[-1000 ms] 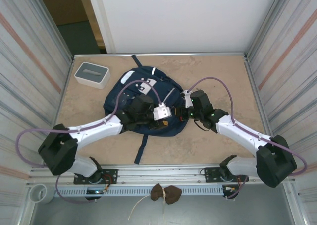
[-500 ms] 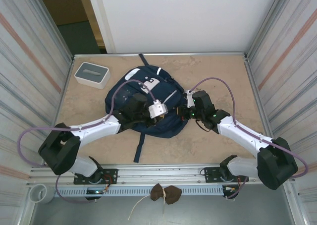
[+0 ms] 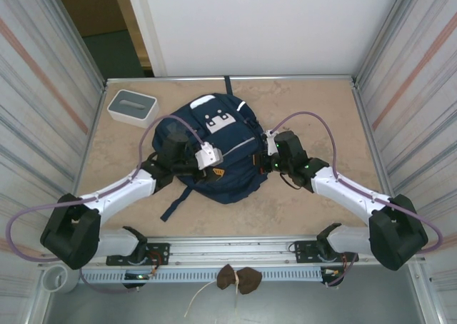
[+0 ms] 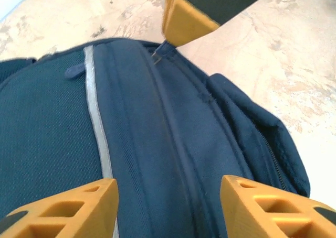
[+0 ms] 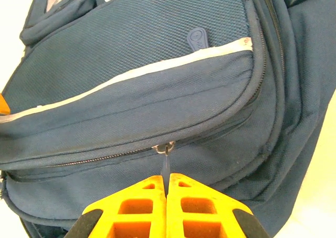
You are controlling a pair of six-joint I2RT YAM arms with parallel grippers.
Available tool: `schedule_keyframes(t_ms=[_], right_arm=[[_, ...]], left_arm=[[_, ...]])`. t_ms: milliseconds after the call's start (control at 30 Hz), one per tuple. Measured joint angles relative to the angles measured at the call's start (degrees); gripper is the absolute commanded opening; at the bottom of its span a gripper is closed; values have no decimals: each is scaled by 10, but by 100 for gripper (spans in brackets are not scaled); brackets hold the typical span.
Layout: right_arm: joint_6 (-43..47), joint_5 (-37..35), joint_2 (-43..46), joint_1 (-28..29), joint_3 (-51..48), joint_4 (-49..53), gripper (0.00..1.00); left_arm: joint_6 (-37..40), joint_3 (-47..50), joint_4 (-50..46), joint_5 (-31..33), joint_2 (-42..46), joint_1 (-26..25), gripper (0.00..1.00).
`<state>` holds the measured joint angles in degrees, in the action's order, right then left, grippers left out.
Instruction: Pack the student bag
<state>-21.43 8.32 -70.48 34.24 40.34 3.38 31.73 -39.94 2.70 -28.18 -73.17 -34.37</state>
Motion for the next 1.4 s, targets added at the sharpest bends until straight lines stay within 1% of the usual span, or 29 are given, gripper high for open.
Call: schedule_keyframes(t_ms=[167, 267, 333, 467, 567, 700, 733, 867, 1033, 1133, 1167, 1200, 1300, 1333, 1400], right_arm=[[-4, -8, 16, 9, 0, -3, 0], [-5, -10, 20, 12, 0, -3, 0], [-6, -12, 21, 14, 0, -3, 0], [-6, -13, 24, 17, 0, -3, 0], [-6, -17, 24, 18, 0, -1, 0], [-6, -23, 25, 18, 0, 3, 0], [-5, -24, 26, 17, 0, 5, 0], [-3, -21, 34, 14, -1, 11, 0], [1, -12, 45, 12, -1, 12, 0], [0, -8, 46, 11, -1, 9, 0], [0, -6, 45, 11, -2, 8, 0], [0, -5, 45, 11, -2, 7, 0], [0, -6, 44, 12, -2, 5, 0], [0, -8, 44, 13, -2, 6, 0], [0, -9, 44, 14, -3, 6, 0]], left_arm=[[9, -45, -23, 66, -13, -61, 62], [16, -78, -27, 104, -44, -80, 60], [21, -96, -29, 120, -70, -88, 52], [35, -126, -36, 139, -123, -93, 29], [44, -138, -39, 147, -145, -93, 13], [52, -139, -40, 140, -147, -86, 1], [56, -139, -40, 128, -147, -82, 0], [66, -127, -38, 52, -135, -46, 0], [85, -76, -39, -44, -80, 14, 0], [90, -52, -40, -76, -55, 43, 0], [91, -48, -40, -82, -51, 47, 2], [92, -46, -40, -85, -50, 49, 8], [91, -46, -40, -83, -50, 47, 33], [89, -46, -41, -78, -49, 43, 38], [89, -47, -42, -61, -45, 31, 46]])
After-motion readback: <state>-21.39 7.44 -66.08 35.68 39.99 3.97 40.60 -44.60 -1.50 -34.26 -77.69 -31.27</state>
